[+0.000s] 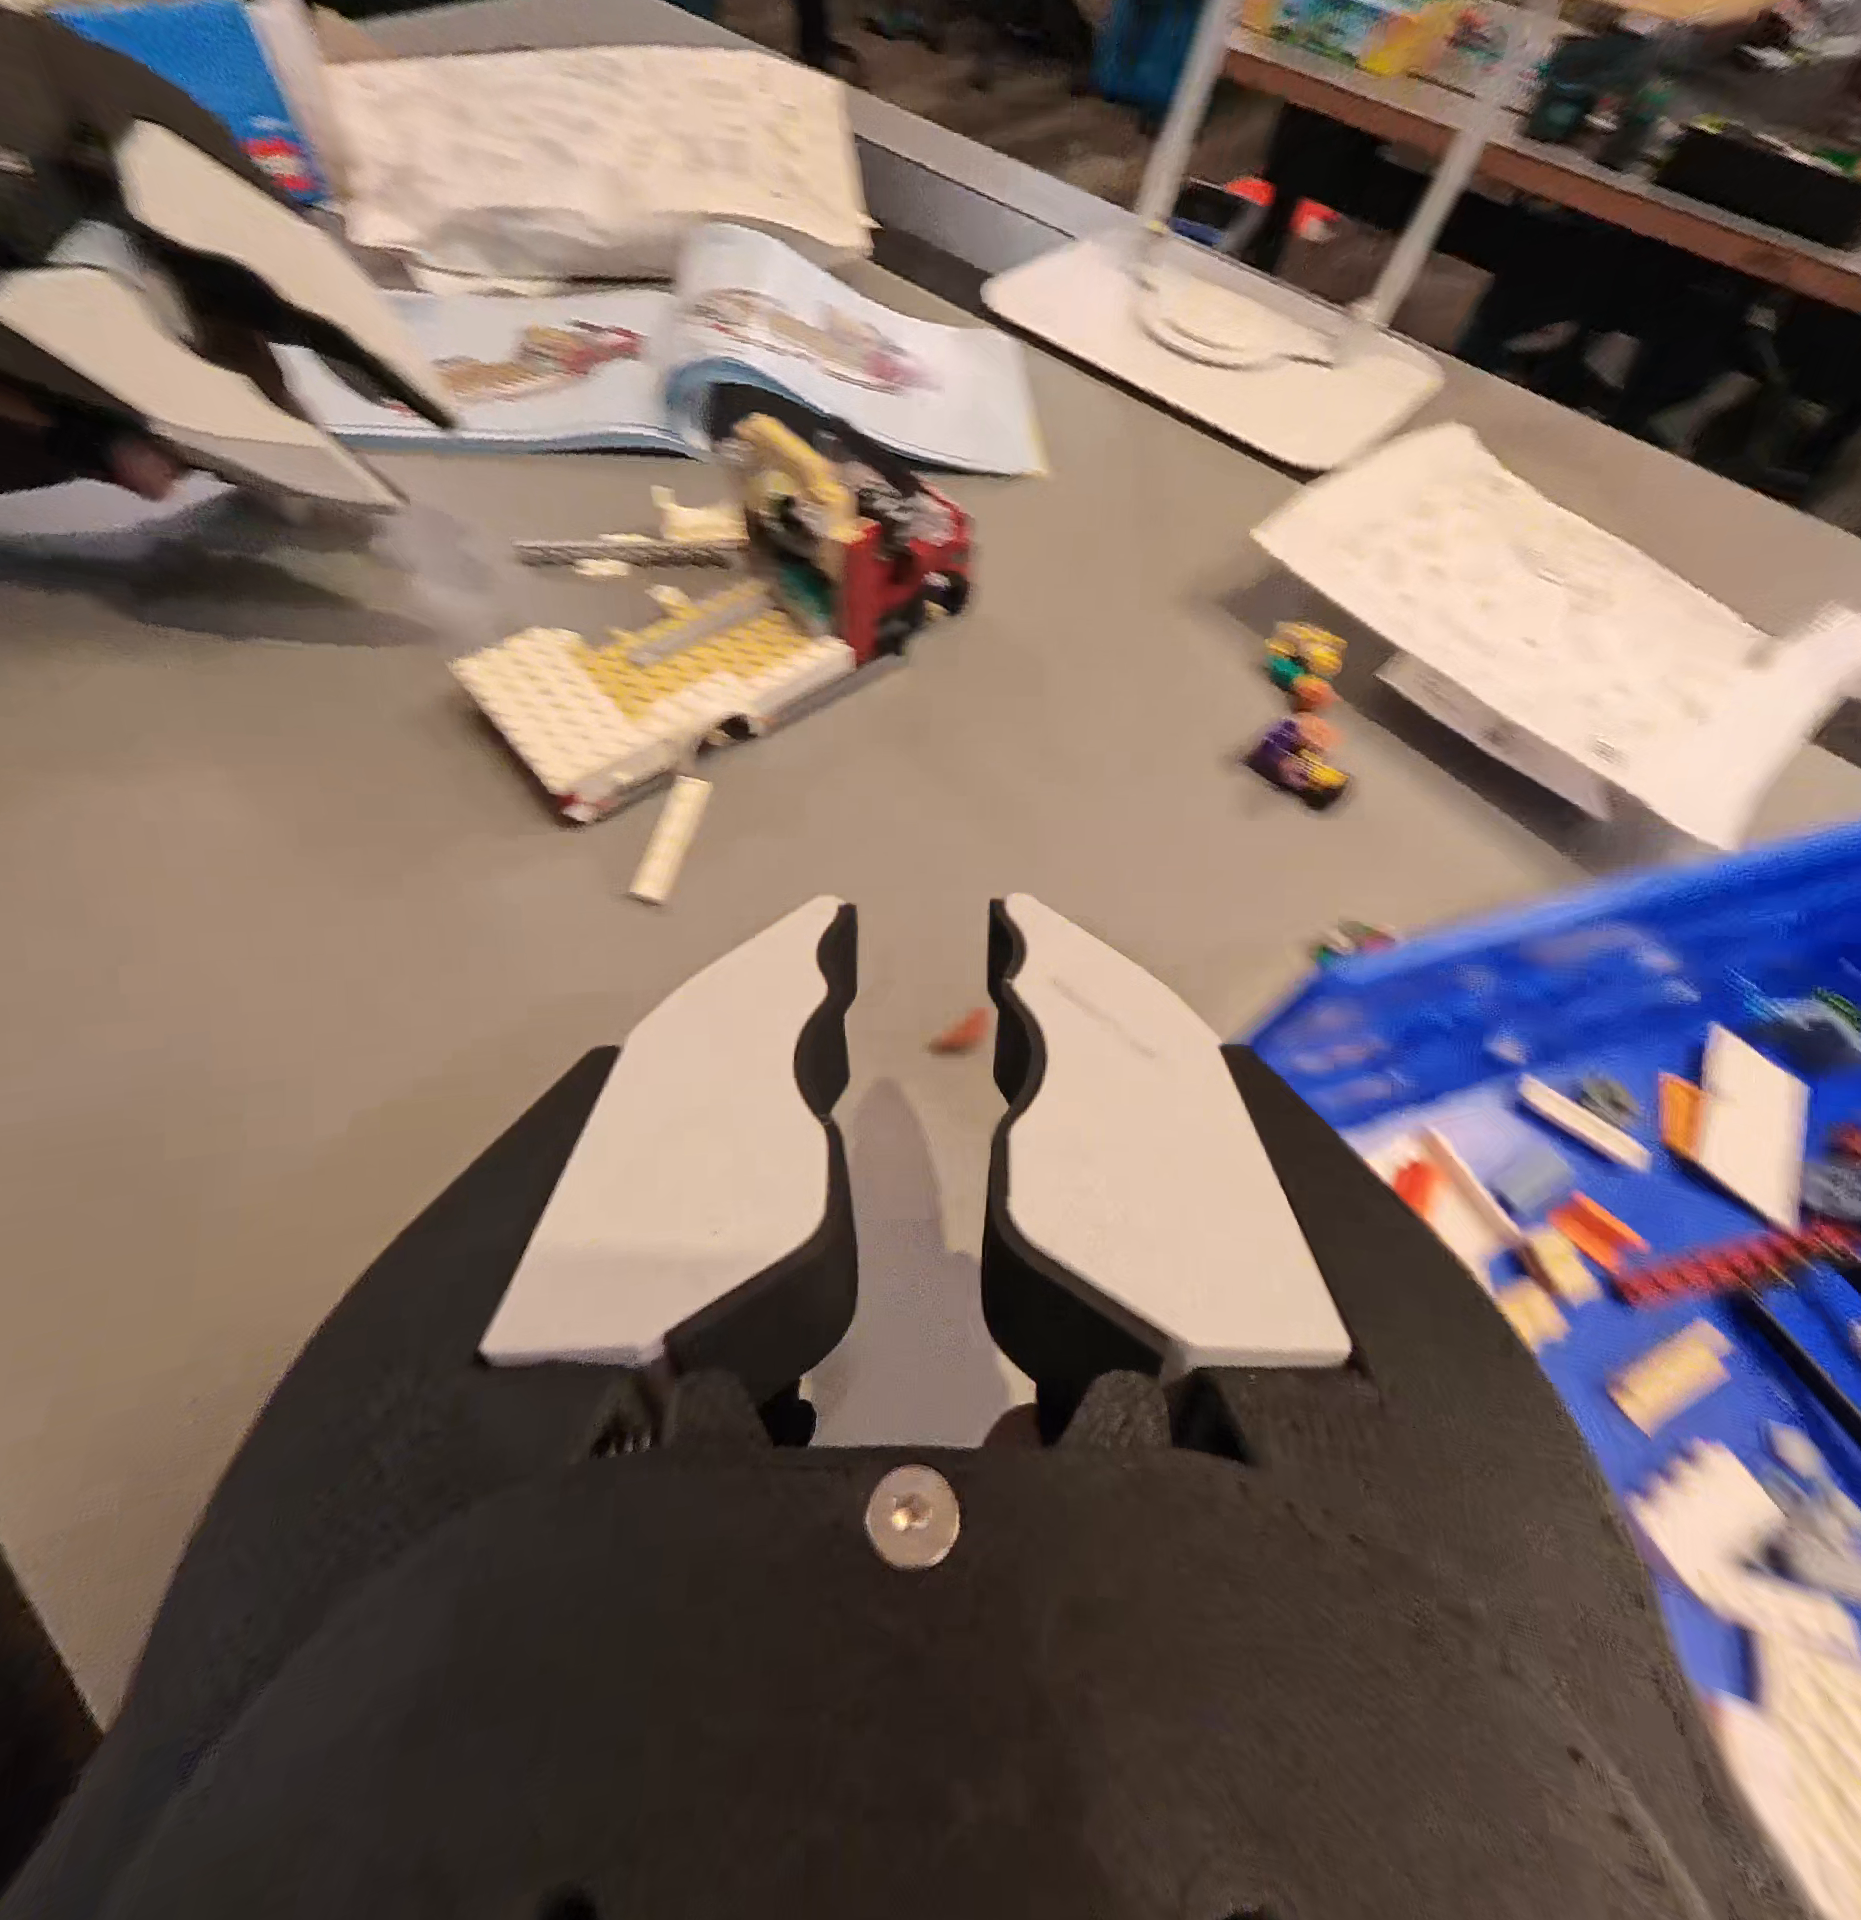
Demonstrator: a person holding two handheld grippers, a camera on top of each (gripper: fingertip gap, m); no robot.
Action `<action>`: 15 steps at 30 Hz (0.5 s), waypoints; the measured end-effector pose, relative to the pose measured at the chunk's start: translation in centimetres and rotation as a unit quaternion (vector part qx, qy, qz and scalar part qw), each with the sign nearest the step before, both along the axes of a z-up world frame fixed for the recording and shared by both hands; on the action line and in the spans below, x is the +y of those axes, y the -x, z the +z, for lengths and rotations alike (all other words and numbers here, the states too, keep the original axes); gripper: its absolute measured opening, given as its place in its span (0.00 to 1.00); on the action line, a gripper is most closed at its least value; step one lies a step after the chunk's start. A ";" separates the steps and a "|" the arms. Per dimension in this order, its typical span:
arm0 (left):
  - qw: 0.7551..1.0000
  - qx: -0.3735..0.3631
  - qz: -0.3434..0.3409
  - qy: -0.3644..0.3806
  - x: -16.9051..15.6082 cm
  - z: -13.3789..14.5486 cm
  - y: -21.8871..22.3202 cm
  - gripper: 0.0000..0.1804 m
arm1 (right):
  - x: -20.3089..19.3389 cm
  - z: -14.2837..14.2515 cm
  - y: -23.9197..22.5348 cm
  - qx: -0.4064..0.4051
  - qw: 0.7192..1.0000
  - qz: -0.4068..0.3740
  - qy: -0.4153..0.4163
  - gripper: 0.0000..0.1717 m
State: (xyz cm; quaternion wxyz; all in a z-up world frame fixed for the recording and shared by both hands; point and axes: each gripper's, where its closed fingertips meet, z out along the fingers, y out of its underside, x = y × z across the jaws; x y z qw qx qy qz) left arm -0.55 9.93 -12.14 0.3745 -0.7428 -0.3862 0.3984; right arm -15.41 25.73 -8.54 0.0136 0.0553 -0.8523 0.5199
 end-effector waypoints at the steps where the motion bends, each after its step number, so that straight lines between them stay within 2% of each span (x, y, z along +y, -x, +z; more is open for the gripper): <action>1: 1.000 -0.001 -0.001 -0.001 0.1 -0.1 0.0 0.16 | -0.9 -0.2 -1.4 -0.006 1.000 0.024 0.003 0.14; 6: 1.000 -0.009 -0.011 -0.004 0.9 -0.4 0.2 0.18 | -5.3 -1.2 -6.0 -0.033 0.994 0.103 0.013 0.15; 15: 0.998 -0.033 -0.034 -0.050 2.0 -0.6 -0.1 0.21 | -10.3 -2.7 -7.2 -0.077 0.982 0.170 0.011 0.16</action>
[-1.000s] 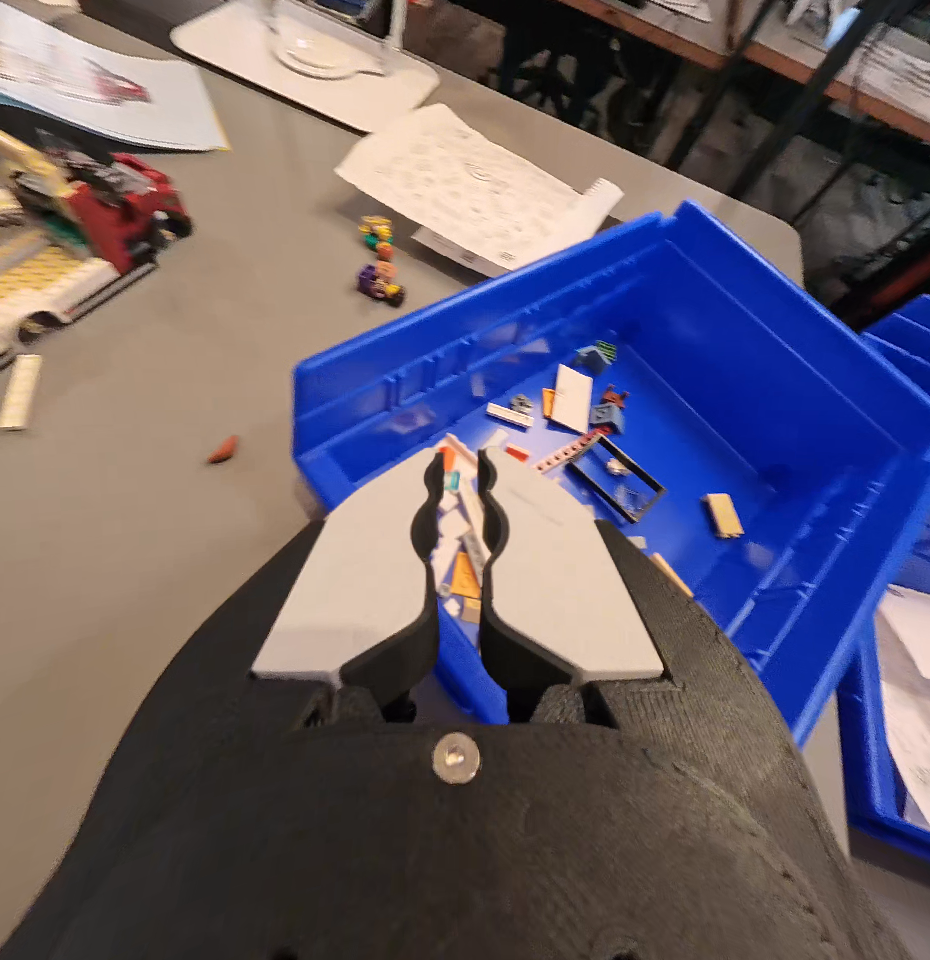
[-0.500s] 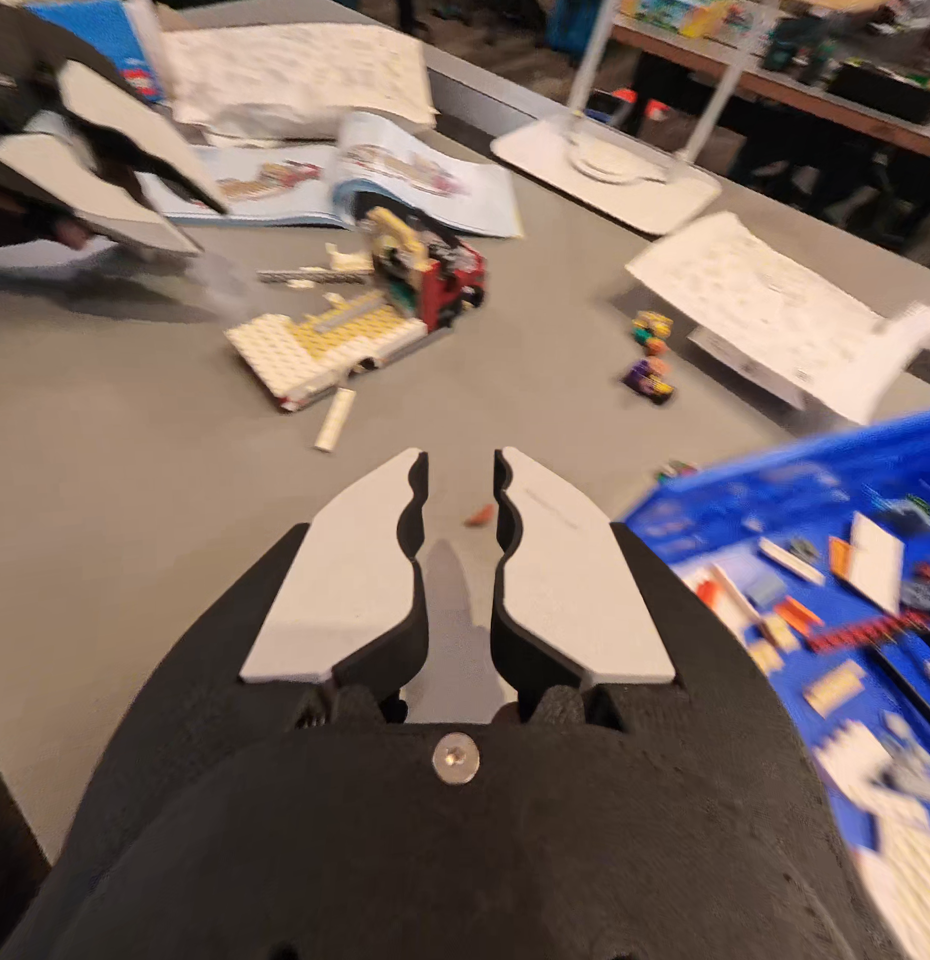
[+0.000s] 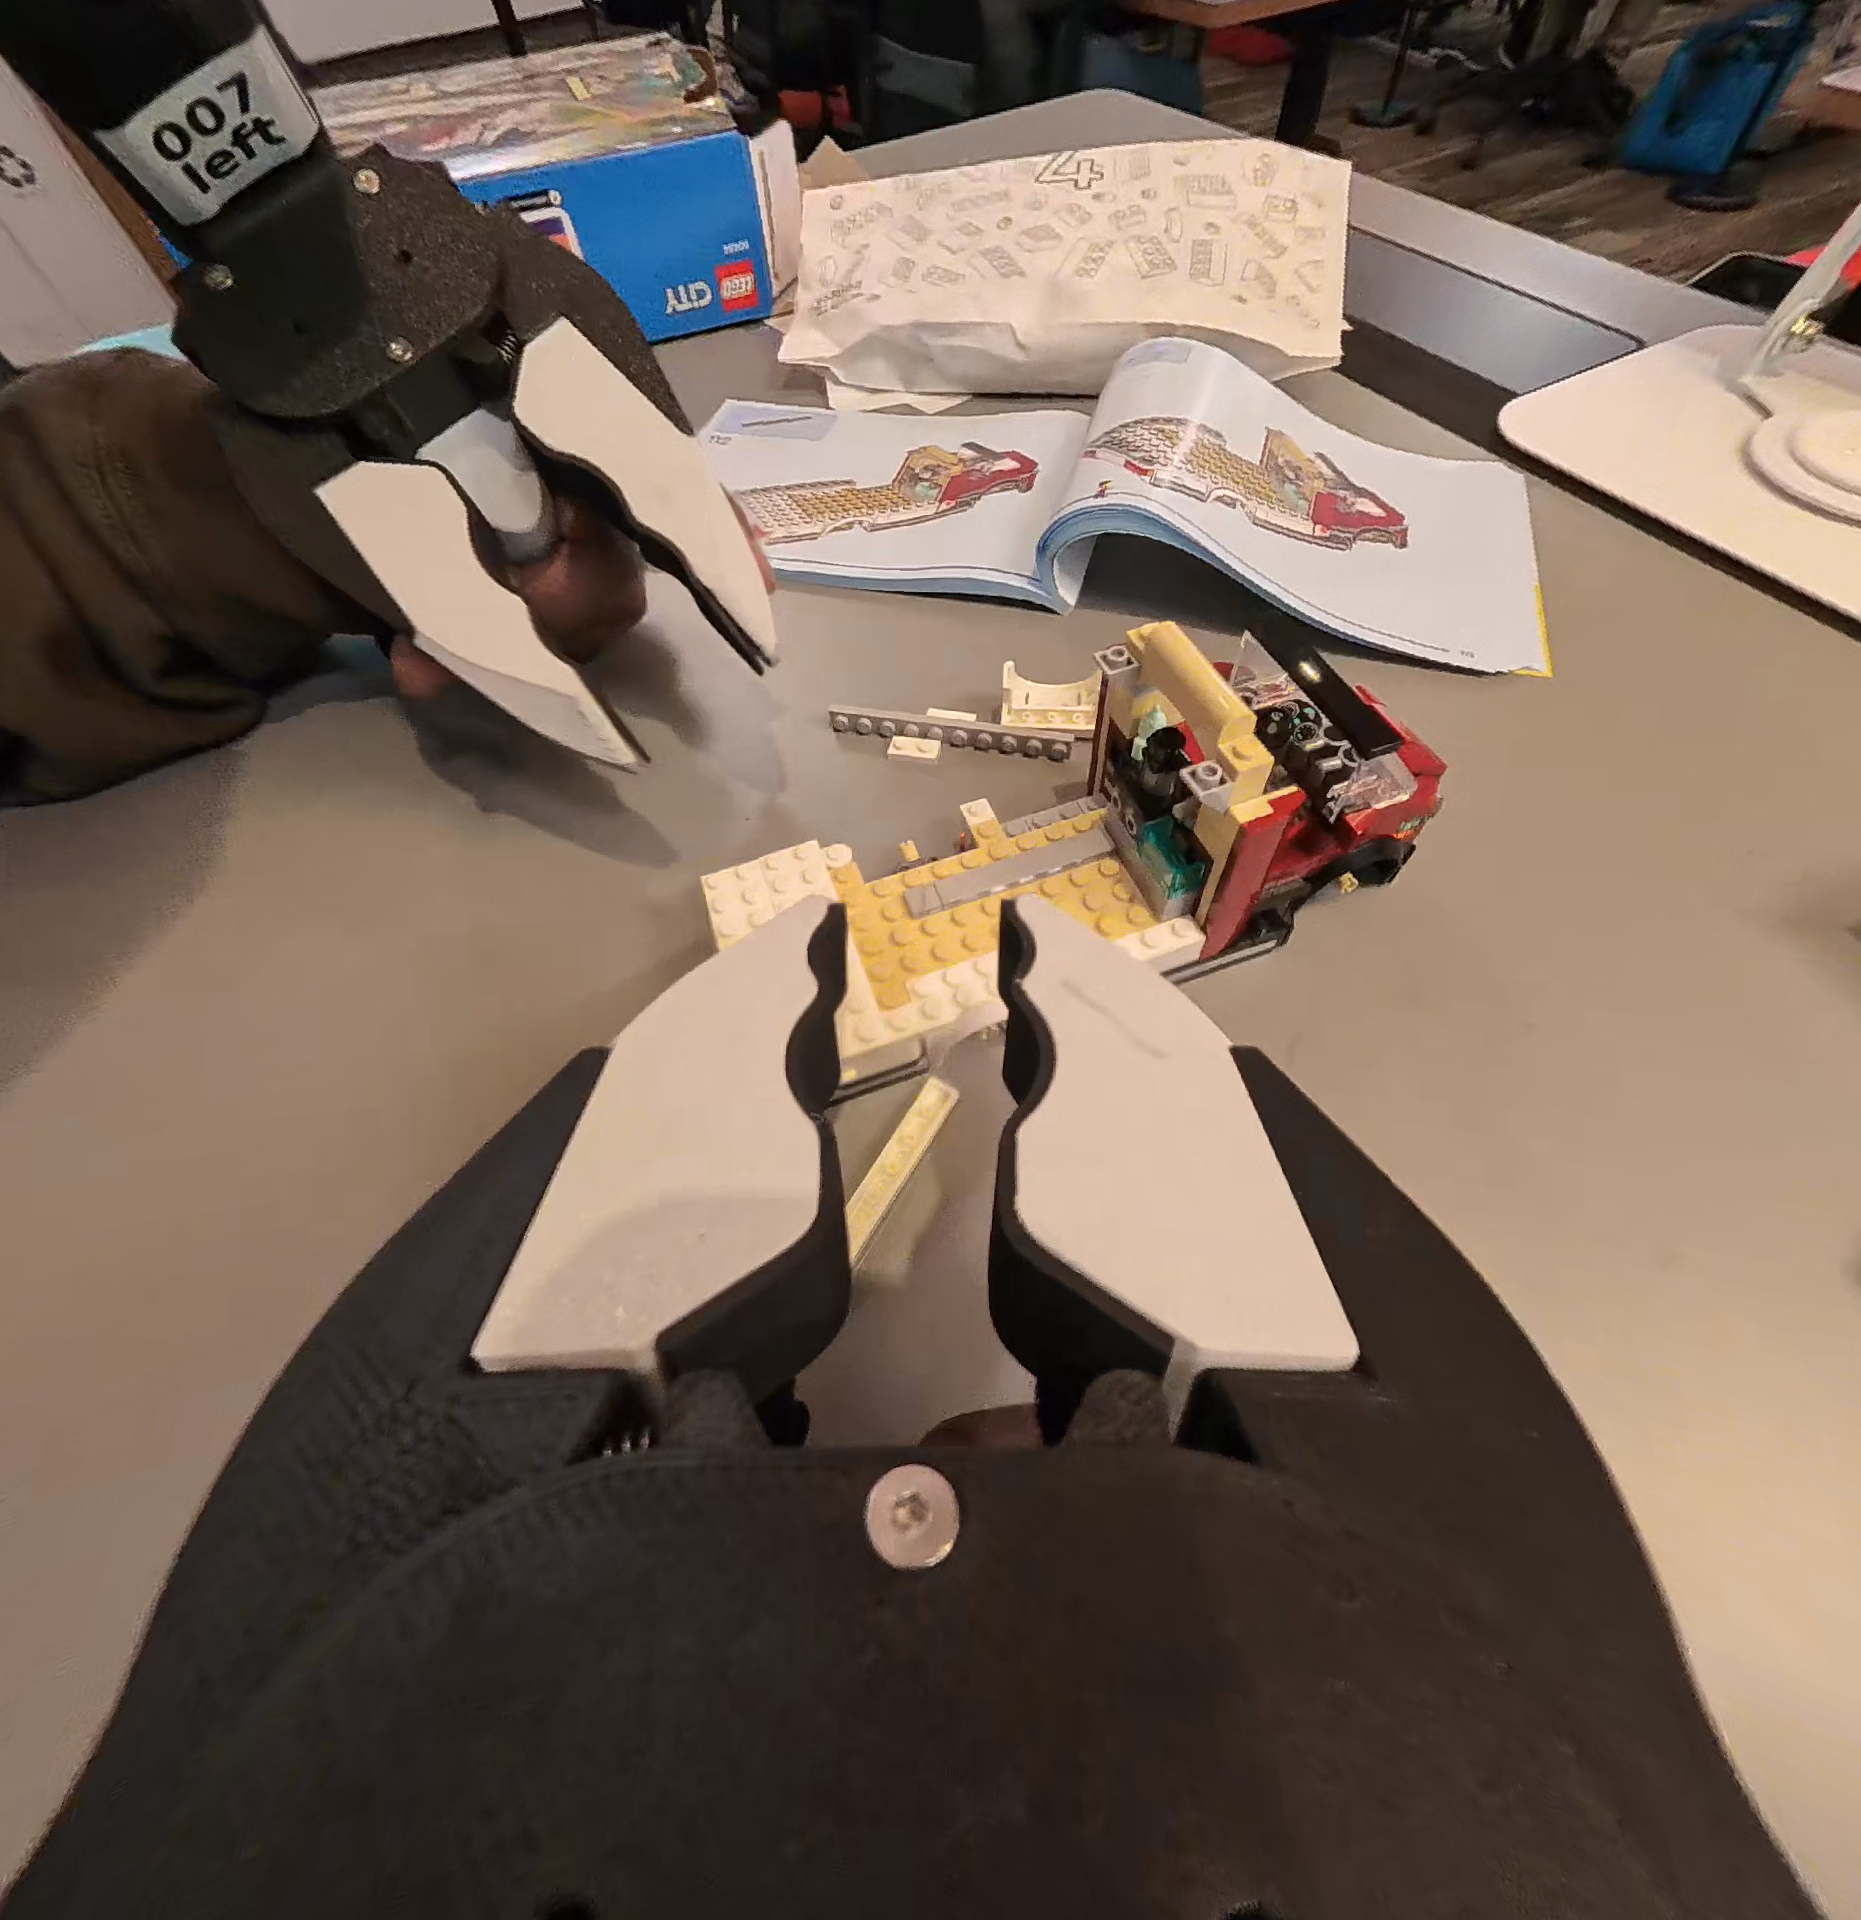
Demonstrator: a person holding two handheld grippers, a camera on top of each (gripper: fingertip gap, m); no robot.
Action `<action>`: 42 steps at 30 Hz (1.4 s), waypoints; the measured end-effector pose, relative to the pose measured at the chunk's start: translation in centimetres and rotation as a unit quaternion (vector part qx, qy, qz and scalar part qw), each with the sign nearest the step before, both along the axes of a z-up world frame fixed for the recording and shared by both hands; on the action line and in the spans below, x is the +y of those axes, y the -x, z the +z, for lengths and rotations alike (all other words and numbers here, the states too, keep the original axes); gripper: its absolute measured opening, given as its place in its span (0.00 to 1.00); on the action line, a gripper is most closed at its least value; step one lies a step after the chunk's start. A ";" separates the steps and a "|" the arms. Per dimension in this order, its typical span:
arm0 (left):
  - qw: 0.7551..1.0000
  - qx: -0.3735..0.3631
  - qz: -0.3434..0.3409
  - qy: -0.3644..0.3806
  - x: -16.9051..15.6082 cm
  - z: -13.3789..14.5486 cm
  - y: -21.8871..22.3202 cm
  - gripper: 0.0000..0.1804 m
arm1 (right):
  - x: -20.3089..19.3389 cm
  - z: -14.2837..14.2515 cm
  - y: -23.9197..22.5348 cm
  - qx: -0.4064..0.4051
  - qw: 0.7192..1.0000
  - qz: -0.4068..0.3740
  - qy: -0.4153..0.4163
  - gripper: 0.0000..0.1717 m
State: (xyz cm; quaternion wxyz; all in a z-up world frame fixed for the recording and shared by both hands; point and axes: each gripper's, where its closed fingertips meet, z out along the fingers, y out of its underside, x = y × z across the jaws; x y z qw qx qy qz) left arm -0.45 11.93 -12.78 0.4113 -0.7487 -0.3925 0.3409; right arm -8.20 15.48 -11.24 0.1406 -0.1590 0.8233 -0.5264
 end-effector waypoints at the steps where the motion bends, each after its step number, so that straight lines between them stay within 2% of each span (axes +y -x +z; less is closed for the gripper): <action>1: 1.000 -0.002 -0.003 -0.008 0.1 0.1 -0.1 0.21 | -0.1 -0.1 0.0 -0.004 1.000 0.001 0.004 0.17; 8: 1.000 -0.015 -0.012 0.000 0.7 -0.4 0.0 0.22 | 0.4 0.7 1.5 -0.039 0.998 -0.032 0.047 0.21; 13: 1.000 -0.006 -0.013 0.004 1.0 -0.3 0.0 0.15 | 0.7 0.6 2.0 -0.027 0.997 -0.049 0.048 0.22; 17: 1.000 0.002 -0.009 0.011 1.7 -0.2 0.2 0.10 | 0.9 0.7 1.7 -0.001 0.997 -0.049 0.060 0.15; 20: 1.000 0.009 -0.010 0.027 2.3 -0.2 0.4 0.00 | 1.1 0.9 1.6 -0.001 0.997 -0.044 0.069 0.04; 22: 0.999 0.008 -0.010 0.040 2.4 -0.5 0.6 0.00 | 1.2 1.0 1.6 -0.006 0.997 -0.043 0.071 0.00; 31: 0.998 -0.007 -0.001 0.055 2.3 -1.1 0.9 0.01 | 1.2 0.8 1.6 -0.010 0.997 -0.040 0.063 0.00; 35: 0.999 -0.030 0.027 0.002 1.8 -0.9 1.2 0.07 | 1.0 0.6 1.7 -0.013 0.998 -0.042 0.054 0.00; 39: 0.995 -0.032 0.076 -0.056 -0.1 -0.2 1.8 0.10 | 0.9 0.5 1.8 -0.007 0.998 -0.048 0.051 0.00; 42: 0.992 -0.033 0.098 -0.070 -0.6 -0.1 2.0 0.10 | 0.9 0.4 1.6 0.015 0.997 -0.052 0.056 0.00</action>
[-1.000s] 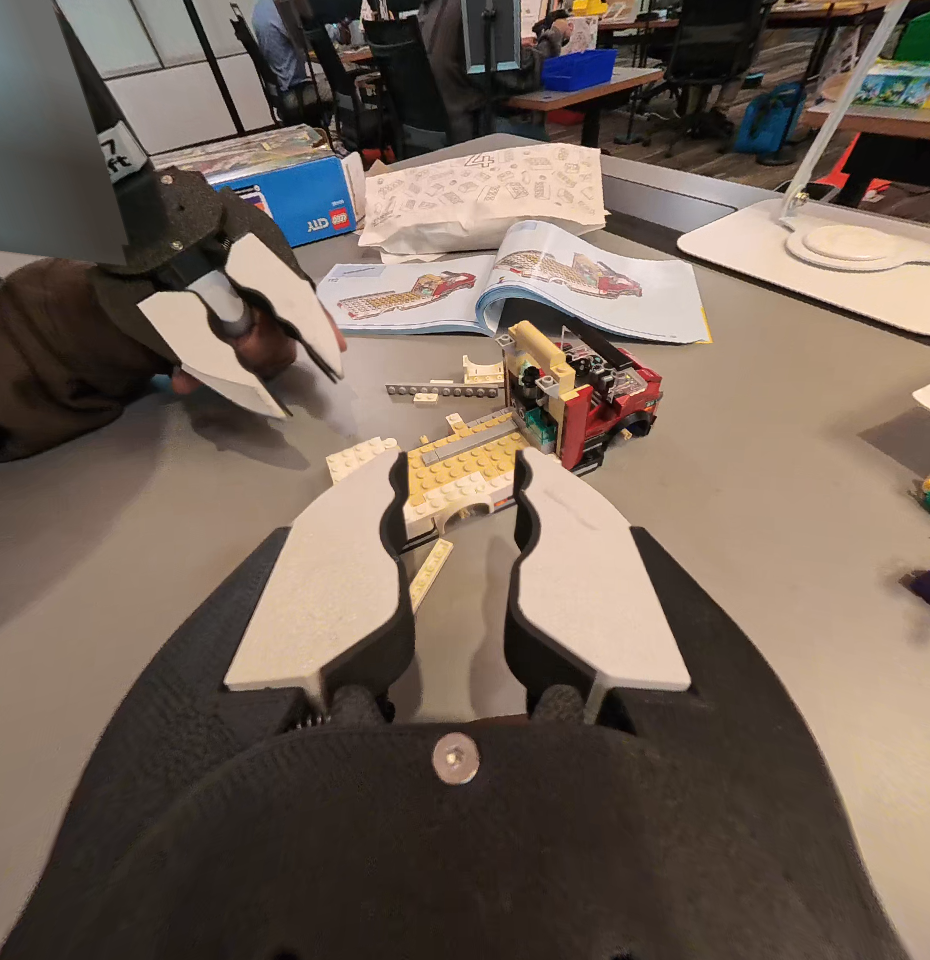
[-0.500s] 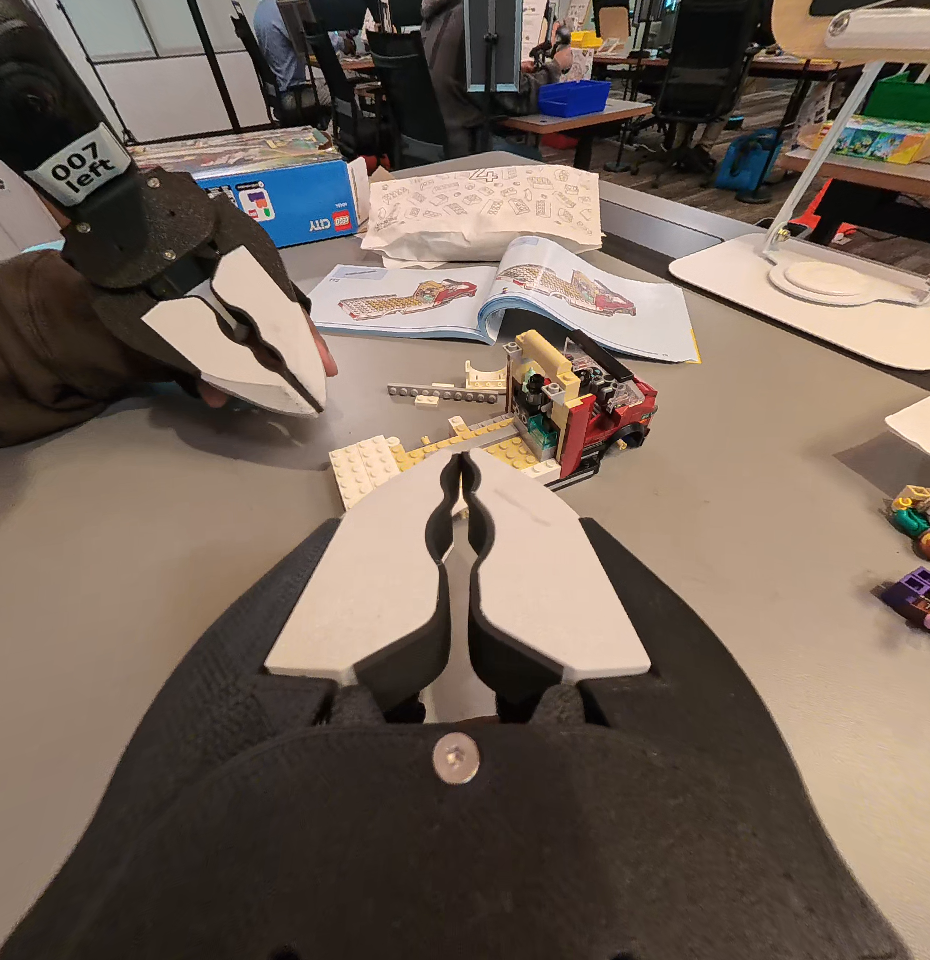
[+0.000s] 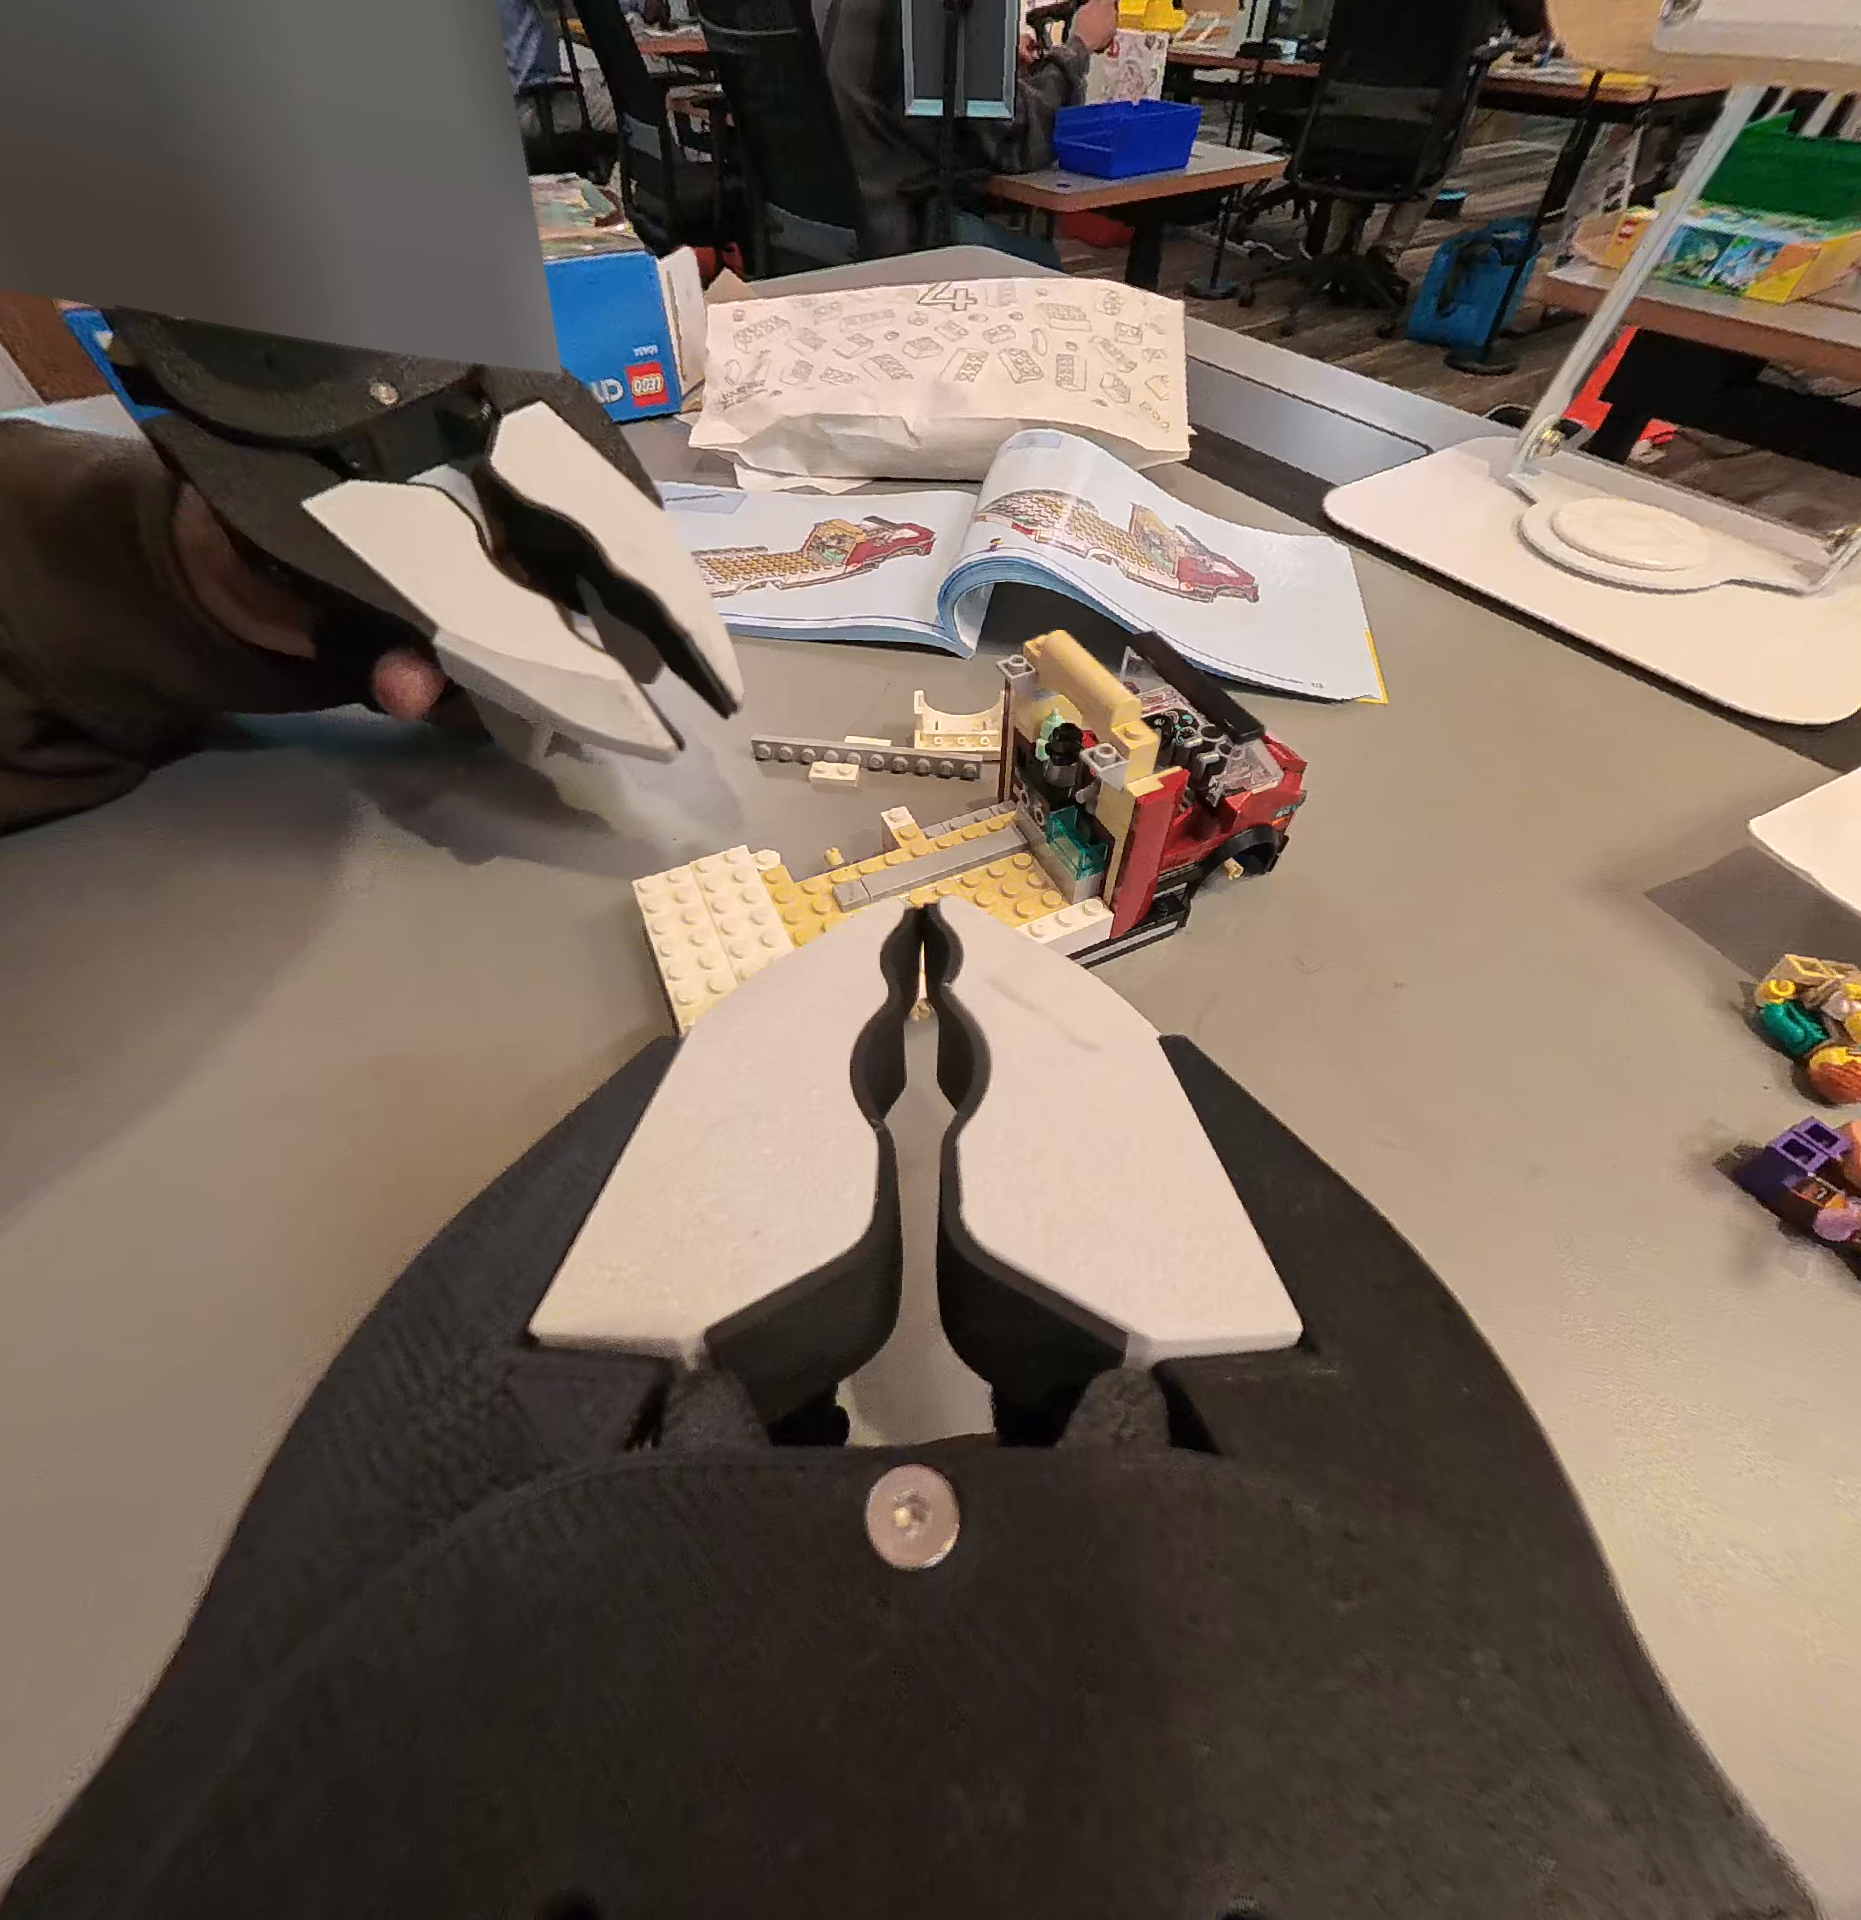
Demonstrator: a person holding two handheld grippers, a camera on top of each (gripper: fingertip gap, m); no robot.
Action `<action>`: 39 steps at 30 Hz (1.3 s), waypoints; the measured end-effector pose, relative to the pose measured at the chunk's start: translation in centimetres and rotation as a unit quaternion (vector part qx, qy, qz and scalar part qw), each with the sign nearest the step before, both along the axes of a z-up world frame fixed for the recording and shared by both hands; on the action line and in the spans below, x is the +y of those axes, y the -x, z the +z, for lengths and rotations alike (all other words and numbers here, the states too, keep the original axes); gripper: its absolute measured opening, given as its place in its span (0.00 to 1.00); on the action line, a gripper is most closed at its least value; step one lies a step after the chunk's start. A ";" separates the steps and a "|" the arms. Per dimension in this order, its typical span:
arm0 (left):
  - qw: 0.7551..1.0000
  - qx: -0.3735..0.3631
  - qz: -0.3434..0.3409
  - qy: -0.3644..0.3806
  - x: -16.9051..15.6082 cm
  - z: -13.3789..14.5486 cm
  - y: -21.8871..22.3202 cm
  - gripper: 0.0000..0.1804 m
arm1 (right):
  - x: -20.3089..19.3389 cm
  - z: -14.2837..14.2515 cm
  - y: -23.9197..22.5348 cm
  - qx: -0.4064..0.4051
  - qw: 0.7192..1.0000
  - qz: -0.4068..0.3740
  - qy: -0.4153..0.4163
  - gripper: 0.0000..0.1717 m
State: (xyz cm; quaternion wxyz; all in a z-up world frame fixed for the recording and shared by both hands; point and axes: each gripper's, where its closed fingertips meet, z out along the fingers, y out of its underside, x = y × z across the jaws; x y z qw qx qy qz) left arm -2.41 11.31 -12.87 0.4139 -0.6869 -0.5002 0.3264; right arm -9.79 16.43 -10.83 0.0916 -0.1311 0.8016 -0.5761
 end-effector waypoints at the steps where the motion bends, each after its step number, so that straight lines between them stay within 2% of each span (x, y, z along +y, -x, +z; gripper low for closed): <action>1: 1.000 -0.002 0.009 -0.003 -0.1 0.0 0.1 0.10 | 0.1 -0.1 -0.2 0.006 1.000 0.000 0.000 0.00; 10: 0.990 -0.051 0.114 -0.071 -1.4 -1.1 0.0 0.10 | 0.8 0.1 -2.6 0.063 0.997 0.030 0.027 0.09; 14: 0.986 -0.050 0.145 -0.064 -2.3 -1.1 -0.5 0.10 | 0.7 0.0 -3.0 0.085 0.995 0.035 0.033 0.11; 19: 0.974 -0.090 0.207 -0.007 -6.0 -2.5 -1.8 0.14 | 0.3 -0.1 -2.4 0.074 0.997 0.031 0.022 0.12; 22: 0.971 -0.143 0.189 0.018 -6.2 -4.2 -2.0 0.17 | 0.0 -0.3 -2.3 0.066 0.997 0.037 0.012 0.12; 24: 0.971 -0.149 0.184 0.034 -6.3 -4.4 -1.6 0.17 | -0.1 -0.5 -2.3 0.066 0.997 0.040 0.007 0.12; 27: 0.968 -0.175 0.163 0.069 -6.2 -5.0 -1.1 0.11 | -0.1 -0.6 -2.5 0.068 0.997 0.047 0.003 0.12; 29: 0.970 -0.178 0.147 0.078 -5.7 -5.1 -0.7 0.03 | 0.0 -0.7 -2.6 0.074 0.996 0.049 0.002 0.12; 33: 0.973 -0.167 0.132 0.091 -5.1 -4.9 -0.6 0.02 | -0.1 -1.1 -2.8 0.094 0.994 0.052 -0.001 0.12; 36: 0.979 -0.142 0.129 0.067 -4.7 -4.4 -0.9 0.02 | -0.3 -1.0 -2.8 0.110 0.993 0.049 0.007 0.12; 39: 0.987 -0.104 0.119 -0.003 -4.2 -2.9 -1.0 0.02 | -0.8 -0.7 -2.6 0.127 0.991 0.043 0.017 0.12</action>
